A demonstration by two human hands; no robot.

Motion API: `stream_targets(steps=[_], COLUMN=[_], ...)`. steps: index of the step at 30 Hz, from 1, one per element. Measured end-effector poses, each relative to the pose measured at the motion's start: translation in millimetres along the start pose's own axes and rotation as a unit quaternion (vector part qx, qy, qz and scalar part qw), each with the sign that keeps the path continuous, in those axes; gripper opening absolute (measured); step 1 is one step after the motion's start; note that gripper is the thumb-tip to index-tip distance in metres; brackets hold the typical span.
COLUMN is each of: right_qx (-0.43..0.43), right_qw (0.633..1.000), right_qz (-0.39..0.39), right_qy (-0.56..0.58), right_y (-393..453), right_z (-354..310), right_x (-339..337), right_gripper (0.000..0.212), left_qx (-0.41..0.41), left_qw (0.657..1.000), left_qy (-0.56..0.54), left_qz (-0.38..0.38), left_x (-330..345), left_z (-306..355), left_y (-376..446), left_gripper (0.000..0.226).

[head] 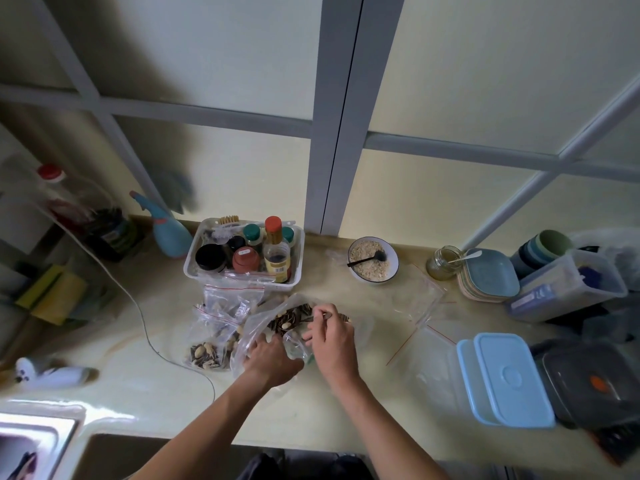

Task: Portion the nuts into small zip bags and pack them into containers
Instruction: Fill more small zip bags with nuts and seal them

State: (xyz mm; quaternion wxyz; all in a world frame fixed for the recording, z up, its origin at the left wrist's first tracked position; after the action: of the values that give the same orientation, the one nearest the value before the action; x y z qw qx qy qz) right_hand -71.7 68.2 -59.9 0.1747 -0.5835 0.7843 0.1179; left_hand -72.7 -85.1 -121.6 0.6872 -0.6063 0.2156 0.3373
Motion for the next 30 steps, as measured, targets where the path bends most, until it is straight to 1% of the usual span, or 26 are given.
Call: stream_targets(steps=[4, 7, 9, 11, 13, 17, 23, 26, 28, 30], right_qx=[0.110, 0.186, 0.226, 0.256, 0.262, 0.252, 0.229, 0.215, 0.210, 0.204], right_qw=[0.987, 0.962, 0.945, 0.930, 0.925, 0.928, 0.948, 0.958, 0.961, 0.964], right_qz=[0.033, 0.070, 0.078, 0.073, 0.059, 0.030, 0.009, 0.006, 0.012, 0.017], right_qy=[0.110, 0.189, 0.223, 0.255, 0.270, 0.274, 0.221, 0.190, 0.178, 0.170], right_y=[0, 1, 4, 7, 10, 14, 19, 22, 25, 28], right_z=[12, 27, 41, 49, 46, 34, 21, 13, 11, 11], right_x=[-7, -16, -20, -22, -25, -36, -57, -71, -81, -90], right_gripper=[0.019, 0.022, 0.024, 0.026, 0.027, 0.025, 0.027, 0.028, 0.028, 0.028], left_qx=[0.005, 0.028, 0.044, 0.046, 0.041, 0.018, 0.001, 0.001, 0.003, 0.002], left_qw=[1.000, 0.999, 0.998, 0.998, 0.998, 0.999, 0.998, 0.997, 0.996, 0.993], left_qy=[-0.002, -0.019, -0.038, -0.044, -0.046, -0.026, 0.001, -0.010, -0.047, -0.086], left_qz=[-0.003, -0.001, 0.005, 0.017, 0.017, 0.025, 0.059, 0.074, 0.075, 0.075], left_x=[1, 0, -2, -4, -2, 0, -4, -6, -6, -8], left_z=[-2, 1, 4, 5, 4, 4, 14, 19, 20, 20], left_y=[2, 2, 0, -2, 0, 4, 4, 6, 8, 9], left_gripper=[0.082, 0.077, 0.072, 0.072, 0.075, 0.081, 0.074, 0.072, 0.064, 0.050])
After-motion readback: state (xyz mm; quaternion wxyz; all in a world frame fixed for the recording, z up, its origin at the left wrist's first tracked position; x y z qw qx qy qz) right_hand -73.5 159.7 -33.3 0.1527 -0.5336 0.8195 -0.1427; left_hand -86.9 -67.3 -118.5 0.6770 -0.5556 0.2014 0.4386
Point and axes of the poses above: each hand's wrist, its own y-axis towards the middle knuckle, its own x-axis out of the palm, z = x × y, the point moved 8 cm from there along y, towards the middle knuckle, and after that the axes turned 7 degrees about y, right-handed, at the moved point
